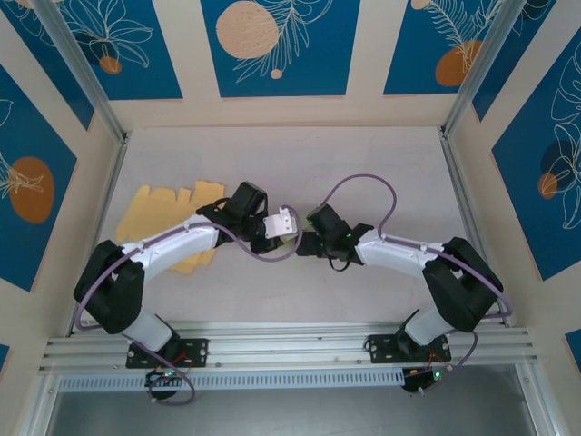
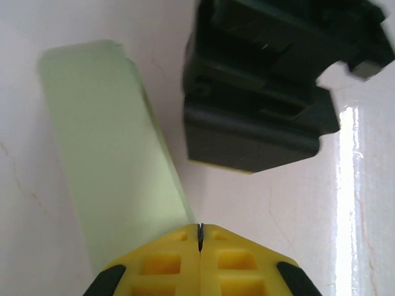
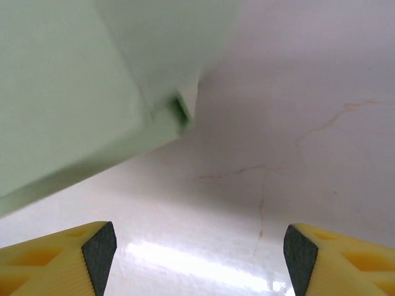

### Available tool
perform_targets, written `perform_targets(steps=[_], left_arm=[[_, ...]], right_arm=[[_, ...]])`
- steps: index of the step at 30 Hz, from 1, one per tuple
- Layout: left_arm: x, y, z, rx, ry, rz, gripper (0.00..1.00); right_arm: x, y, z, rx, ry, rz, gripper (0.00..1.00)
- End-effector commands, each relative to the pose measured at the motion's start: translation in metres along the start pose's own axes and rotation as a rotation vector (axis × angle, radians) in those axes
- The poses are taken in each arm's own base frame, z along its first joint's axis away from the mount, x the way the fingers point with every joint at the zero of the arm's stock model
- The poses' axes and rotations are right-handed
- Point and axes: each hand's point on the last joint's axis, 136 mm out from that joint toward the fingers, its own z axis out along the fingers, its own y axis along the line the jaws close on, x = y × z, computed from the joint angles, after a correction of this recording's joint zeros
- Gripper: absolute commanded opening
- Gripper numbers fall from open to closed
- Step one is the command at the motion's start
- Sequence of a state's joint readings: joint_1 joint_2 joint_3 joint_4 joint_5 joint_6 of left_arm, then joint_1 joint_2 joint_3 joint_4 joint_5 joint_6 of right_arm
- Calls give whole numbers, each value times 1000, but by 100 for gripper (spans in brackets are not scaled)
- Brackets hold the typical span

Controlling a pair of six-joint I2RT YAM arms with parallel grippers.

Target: Fold the paper box

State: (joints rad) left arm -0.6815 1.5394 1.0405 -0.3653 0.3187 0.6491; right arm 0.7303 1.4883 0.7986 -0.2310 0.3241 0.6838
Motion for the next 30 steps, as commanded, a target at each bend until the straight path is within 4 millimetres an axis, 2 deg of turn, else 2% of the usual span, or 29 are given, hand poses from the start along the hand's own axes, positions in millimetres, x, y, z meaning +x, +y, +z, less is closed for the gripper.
perform_targets(steps=[1,5,8,9,10,11,14,16,18,21,26,30], left_arm=[[14,10,8,-57,64,-20,0],[16,17,13,-72,86,-16,0],[12,22,10,-76,79,-5,0],[9,21,9,-68,72,-4,3],[7,19,8,-57,66,-6,20],[5,17,7,-46,55,-18,32],[-5,20,1,-65,4,-69,35],[-11,33,-8,-154,-27,-115,36],[-10,52,-22,-279,-43,-175,50],[14,59,-29,-363,19,-173,50],[82,75,-29,-498,118,-154,50],[101,86,-33,-553,54,-129,51]], right_arm=[[-7,-1,-25,-25,-38,-2,74],[-22,-15,-54,-29,-85,-27,74],[-35,-33,-71,-19,-126,8,74],[-38,-39,-76,-19,-139,24,73],[-40,-42,-80,-20,-149,32,74],[-42,-47,-83,-16,-159,44,73],[-45,-51,-91,-35,-184,52,73],[-46,-47,-92,-64,-195,27,69],[-46,-36,-92,-112,-201,-33,60],[-46,-32,-86,-86,-209,-98,55],[-47,-29,-64,36,-219,-220,55],[-50,-22,-44,79,-236,-318,60]])
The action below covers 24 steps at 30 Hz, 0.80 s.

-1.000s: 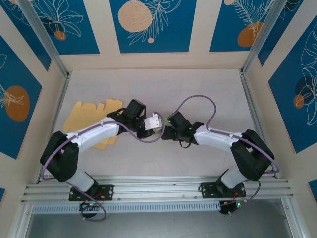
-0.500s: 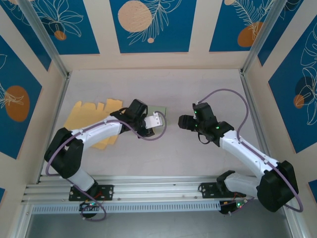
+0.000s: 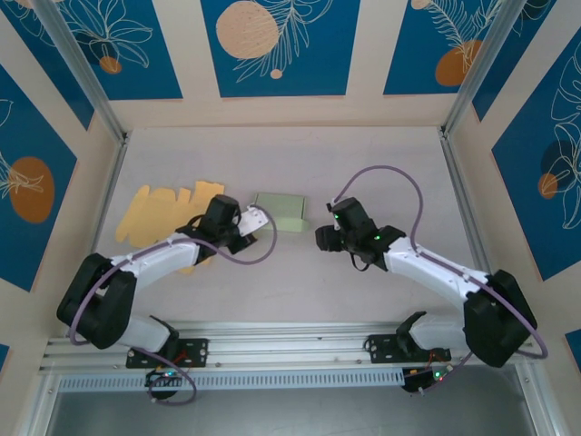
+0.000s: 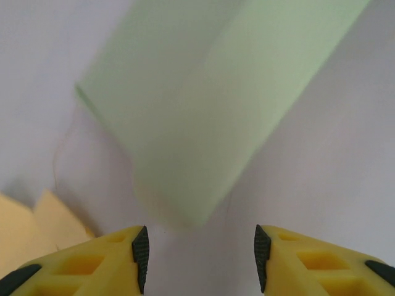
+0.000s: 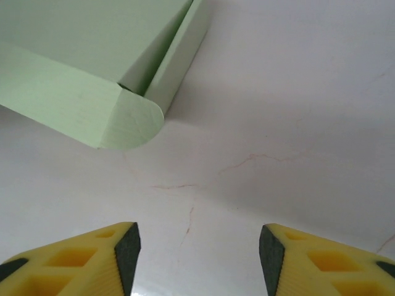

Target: Fold the paper box

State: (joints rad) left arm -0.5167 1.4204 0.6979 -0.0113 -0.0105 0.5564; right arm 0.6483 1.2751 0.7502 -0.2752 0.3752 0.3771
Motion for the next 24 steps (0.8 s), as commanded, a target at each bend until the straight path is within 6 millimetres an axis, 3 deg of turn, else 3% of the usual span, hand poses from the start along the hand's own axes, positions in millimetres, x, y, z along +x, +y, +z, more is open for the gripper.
perform_targets(steps=[1,10,19,22,24], left_arm=[[-10,29,-3,-122,-111,37,51],[-8,42,24,-170,-103,141,53],[-18,55,40,-188,-99,151,53],[-21,54,43,-174,-100,145,52],[-20,51,46,-152,-97,140,49]], right_arm=[[-20,2,10,51,-92,-115,61],[-25,36,49,39,-140,-340,68],[-36,43,75,102,-143,-412,68],[-39,46,79,97,-147,-406,62],[-38,48,83,84,-143,-404,49]])
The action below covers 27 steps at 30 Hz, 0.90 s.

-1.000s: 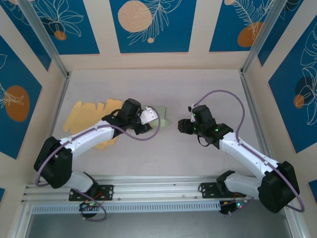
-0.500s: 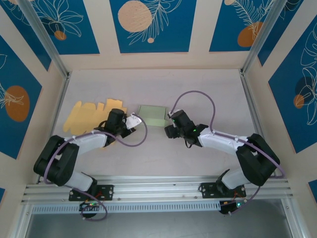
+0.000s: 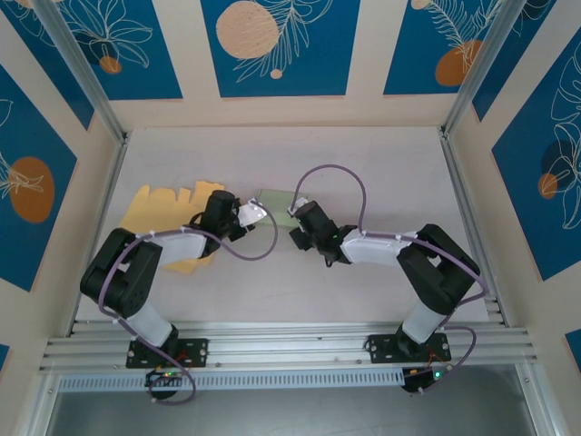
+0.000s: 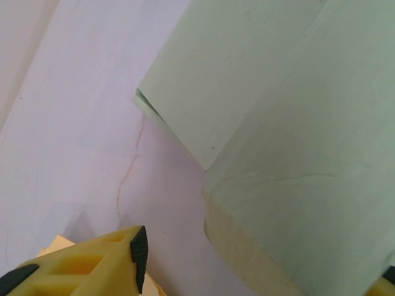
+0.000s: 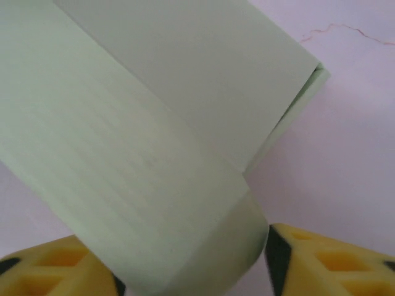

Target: Fold the paper box

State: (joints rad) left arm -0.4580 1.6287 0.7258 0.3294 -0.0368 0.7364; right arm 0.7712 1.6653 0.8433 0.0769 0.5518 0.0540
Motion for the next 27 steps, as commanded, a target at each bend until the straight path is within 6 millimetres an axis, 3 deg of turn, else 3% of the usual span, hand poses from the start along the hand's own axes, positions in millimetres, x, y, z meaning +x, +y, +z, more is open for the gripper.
perform_targets(steps=[1,6,9,11,16,21,23,24,25,27], left_arm=[[-6,4,5,11,-14,-10,48],[-9,1,8,41,-18,-47,36],[-8,4,4,25,-9,-75,41],[-8,10,-4,16,9,-136,50],[-19,9,-46,44,-37,-301,58],[-37,4,-95,90,-171,-546,75],[-46,18,-108,75,-201,-650,80],[-47,29,-111,48,-200,-717,86],[-49,42,-112,25,-192,-792,98],[-52,60,-105,22,-165,-897,100]], right_arm=[[-19,0,5,11,-48,0,44],[-18,4,15,3,-31,-1,18],[-19,6,13,-8,-27,-2,18],[-18,6,10,-10,-25,-4,25],[-7,11,-9,-24,11,-23,47],[-2,16,-46,-57,32,50,61],[-11,15,-65,-95,14,126,66],[-15,11,-73,-103,10,171,69],[-22,5,-82,-114,4,238,72],[-33,-5,-93,-174,11,387,79]])
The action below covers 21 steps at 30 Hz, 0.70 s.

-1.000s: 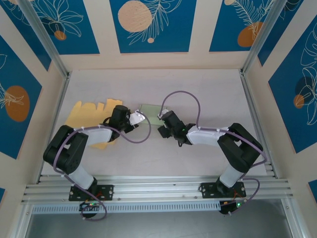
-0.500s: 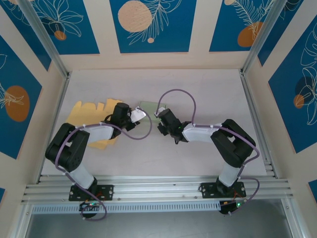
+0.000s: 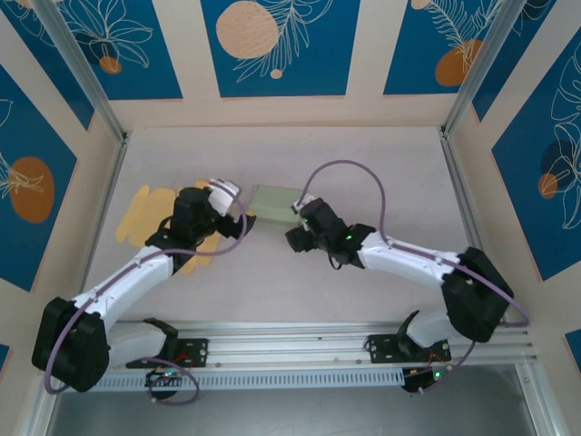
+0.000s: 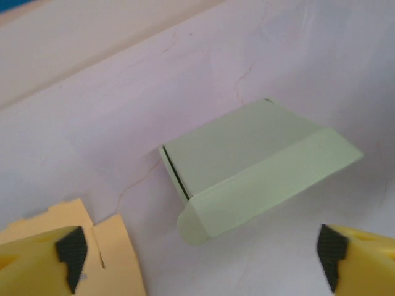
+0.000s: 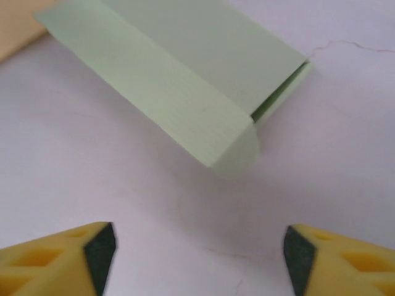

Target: Fold the paper box

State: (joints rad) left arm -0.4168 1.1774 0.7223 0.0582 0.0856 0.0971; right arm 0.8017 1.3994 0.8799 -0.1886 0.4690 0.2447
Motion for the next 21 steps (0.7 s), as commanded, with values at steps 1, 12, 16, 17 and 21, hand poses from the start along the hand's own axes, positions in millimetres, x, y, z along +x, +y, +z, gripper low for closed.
perform_targets(steps=[1,12,16,17,21], left_arm=[[-12,18,13,-16,67,-277,100],[31,29,123,82,413,-504,95],[54,20,137,124,462,-556,87],[60,19,138,121,475,-563,85],[87,21,139,101,529,-600,72]], right_arm=[[-14,-11,-21,-89,44,294,79],[-28,-55,37,-360,206,854,92],[-25,-60,62,-430,223,952,92],[-25,-59,67,-449,225,967,92],[-19,-56,87,-496,245,1010,92]])
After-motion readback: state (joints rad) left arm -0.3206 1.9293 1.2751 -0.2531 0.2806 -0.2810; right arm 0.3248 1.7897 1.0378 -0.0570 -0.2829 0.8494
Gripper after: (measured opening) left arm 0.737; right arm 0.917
